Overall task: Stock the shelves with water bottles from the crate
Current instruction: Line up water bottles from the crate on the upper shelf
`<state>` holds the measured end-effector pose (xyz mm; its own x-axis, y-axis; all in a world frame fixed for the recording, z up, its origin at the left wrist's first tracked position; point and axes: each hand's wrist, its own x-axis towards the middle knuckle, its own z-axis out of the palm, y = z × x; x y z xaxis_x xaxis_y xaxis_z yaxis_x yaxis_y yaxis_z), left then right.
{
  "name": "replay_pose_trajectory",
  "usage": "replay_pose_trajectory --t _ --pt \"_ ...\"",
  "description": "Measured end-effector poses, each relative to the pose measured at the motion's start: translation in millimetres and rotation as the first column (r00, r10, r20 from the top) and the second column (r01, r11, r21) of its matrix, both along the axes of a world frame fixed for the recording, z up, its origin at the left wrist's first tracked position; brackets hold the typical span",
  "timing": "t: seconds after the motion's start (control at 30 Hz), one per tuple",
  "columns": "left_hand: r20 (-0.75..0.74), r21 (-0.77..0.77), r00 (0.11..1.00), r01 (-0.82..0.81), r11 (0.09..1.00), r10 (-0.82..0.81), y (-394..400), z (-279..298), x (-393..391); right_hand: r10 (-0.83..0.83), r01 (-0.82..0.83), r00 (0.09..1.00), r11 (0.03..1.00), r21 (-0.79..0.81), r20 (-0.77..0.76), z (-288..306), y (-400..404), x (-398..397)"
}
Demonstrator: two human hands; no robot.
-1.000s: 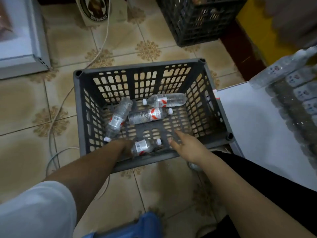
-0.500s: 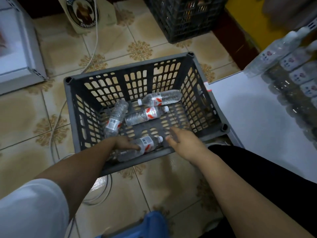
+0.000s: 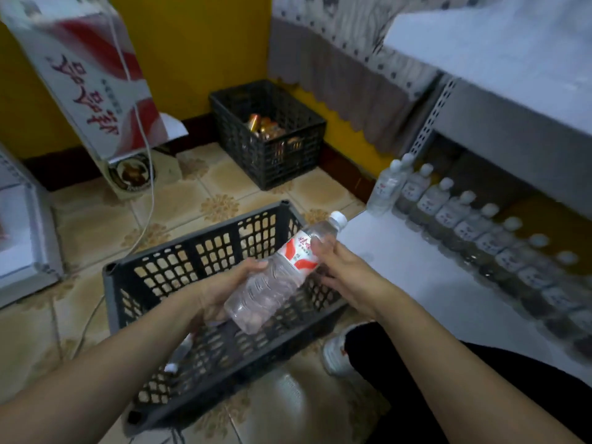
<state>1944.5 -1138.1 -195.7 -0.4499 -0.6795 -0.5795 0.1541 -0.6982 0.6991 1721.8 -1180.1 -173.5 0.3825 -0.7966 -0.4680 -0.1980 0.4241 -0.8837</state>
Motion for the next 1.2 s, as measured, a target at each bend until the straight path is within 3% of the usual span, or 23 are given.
replay_pose_trajectory --t 0.1,0.27,0.43,0.53,0.73,0.9,1.03,1.13,1.2 --pt "-0.120 -0.120 0.992 0.027 0.992 -0.042 -3.1 31.2 -29.2 -0.116 0.120 0.993 0.982 -0.144 0.037 53.7 11.5 -26.5" --pt "-0.090 -0.335 0.966 0.199 0.921 -0.241 8.3 96.0 -89.8 -0.249 0.248 0.968 0.906 -0.343 0.040 128.5 37.7 -84.6" --pt "0.134 -0.526 0.920 0.380 0.761 -0.367 19.9 147.6 -141.1 -0.374 0.335 0.927 0.802 -0.495 0.023 188.6 78.0 -134.0" --pt "0.280 -0.653 0.917 0.400 0.643 -0.286 30.3 176.6 -177.0 -0.463 0.382 0.886 0.702 -0.602 0.021 222.2 99.7 -156.3" --pt "0.366 -0.811 0.924 0.374 0.450 -0.108 43.5 248.1 -255.7 -0.616 0.478 0.780 0.478 -0.737 0.107 287.5 142.2 -203.4" --pt "0.371 -0.890 0.928 0.365 0.274 -0.033 64.2 300.4 -332.4 -0.693 0.456 0.721 0.468 -0.757 0.006 317.4 181.8 -255.0" --pt "0.390 -0.903 0.919 0.395 0.170 -0.066 70.6 317.9 -391.6 -0.743 0.529 0.667 0.421 -0.737 0.054 329.6 200.5 -301.8" --pt "0.494 -0.869 0.866 0.495 -0.001 -0.076 64.5 325.6 -428.1 -0.798 0.572 0.597 0.356 -0.739 0.079 334.3 202.4 -339.1" --pt "0.590 -0.793 0.807 0.588 -0.158 0.042 50.5 329.0 -449.2 -0.859 0.550 0.511 0.291 -0.783 0.040 335.9 197.9 -366.4"
